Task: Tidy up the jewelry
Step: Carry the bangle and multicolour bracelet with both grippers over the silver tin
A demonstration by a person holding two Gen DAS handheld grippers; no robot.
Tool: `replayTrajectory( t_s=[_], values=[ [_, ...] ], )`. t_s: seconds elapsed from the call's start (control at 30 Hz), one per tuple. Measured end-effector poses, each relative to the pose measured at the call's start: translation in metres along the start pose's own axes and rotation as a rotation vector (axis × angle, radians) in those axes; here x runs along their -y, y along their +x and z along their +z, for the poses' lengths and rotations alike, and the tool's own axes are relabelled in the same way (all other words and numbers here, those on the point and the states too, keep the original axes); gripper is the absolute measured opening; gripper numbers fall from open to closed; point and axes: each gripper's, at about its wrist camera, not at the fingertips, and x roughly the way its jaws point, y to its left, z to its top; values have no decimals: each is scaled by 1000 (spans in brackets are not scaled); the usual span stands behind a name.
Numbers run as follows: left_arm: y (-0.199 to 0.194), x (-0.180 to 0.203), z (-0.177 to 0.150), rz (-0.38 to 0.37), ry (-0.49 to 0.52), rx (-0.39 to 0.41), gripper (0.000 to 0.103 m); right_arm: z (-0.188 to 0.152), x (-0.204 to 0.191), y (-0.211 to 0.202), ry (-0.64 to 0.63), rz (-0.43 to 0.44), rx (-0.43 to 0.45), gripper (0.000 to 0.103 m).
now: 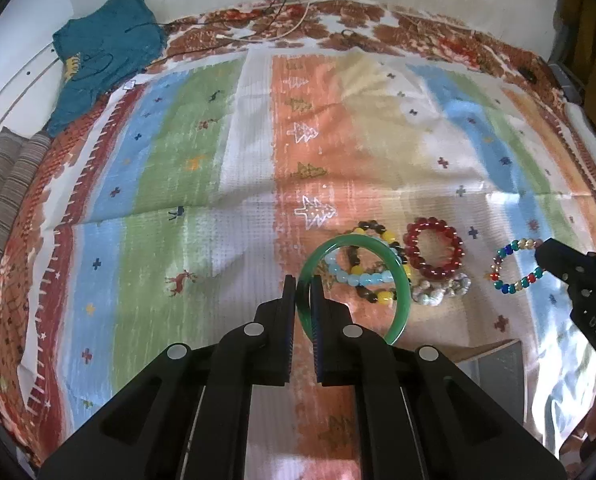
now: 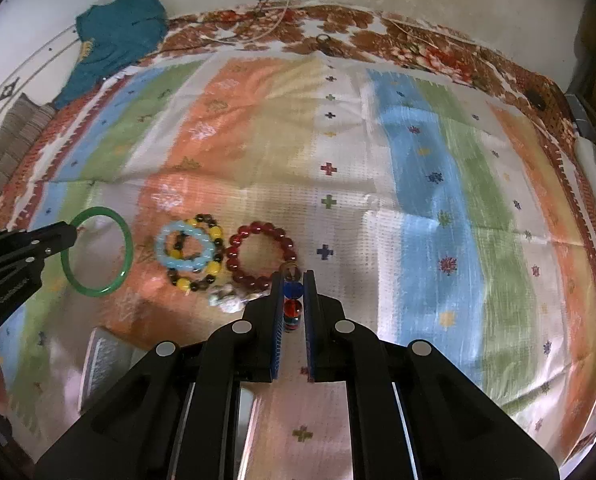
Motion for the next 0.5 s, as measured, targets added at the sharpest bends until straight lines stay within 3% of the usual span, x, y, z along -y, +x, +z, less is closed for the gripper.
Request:
replayTrajectory(
  t_s=[0.5],
  values=[
    [-37, 21, -21, -28, 29, 52, 7, -14, -17, -46, -29, 27, 76, 10]
  ],
)
